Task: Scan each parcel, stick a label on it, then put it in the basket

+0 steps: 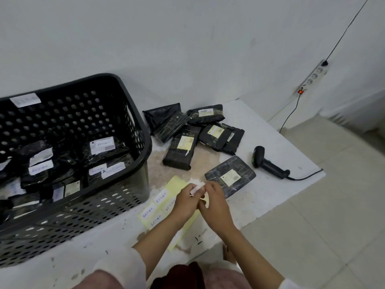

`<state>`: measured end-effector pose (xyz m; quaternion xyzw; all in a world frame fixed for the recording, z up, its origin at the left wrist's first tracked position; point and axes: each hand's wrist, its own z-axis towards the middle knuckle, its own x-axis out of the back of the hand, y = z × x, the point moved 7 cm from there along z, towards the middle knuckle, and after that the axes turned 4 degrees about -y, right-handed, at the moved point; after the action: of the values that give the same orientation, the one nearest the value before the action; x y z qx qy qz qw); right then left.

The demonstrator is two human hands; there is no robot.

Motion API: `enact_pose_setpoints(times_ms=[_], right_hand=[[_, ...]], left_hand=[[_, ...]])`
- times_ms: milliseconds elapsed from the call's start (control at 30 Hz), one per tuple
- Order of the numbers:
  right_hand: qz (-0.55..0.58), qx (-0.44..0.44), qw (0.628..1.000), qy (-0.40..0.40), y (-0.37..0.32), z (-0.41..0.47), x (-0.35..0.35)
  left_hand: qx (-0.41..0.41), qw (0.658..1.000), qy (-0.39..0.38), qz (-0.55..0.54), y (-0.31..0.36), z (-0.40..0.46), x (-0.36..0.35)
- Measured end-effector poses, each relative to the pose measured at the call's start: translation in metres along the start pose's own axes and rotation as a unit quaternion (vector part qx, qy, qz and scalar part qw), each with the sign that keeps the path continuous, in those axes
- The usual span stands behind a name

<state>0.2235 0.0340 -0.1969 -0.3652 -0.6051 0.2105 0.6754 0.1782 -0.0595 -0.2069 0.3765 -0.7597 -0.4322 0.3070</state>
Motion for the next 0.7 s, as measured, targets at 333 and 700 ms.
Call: enact_pose_setpoints(times_ms=[333, 700], right_hand=[[0.099, -0.02, 0.995, -0.016, 0.034, 0.023, 0.037], [0.148, -0.085, 0.985, -0.037, 0.086, 0.099, 0.087]], left_hand=[[0.041, 0.994, 0.035, -0.1, 0.001, 0.029, -0.011], [-0.022, 0.995, 0.099, -0.023, 0.058, 0.086, -0.044]])
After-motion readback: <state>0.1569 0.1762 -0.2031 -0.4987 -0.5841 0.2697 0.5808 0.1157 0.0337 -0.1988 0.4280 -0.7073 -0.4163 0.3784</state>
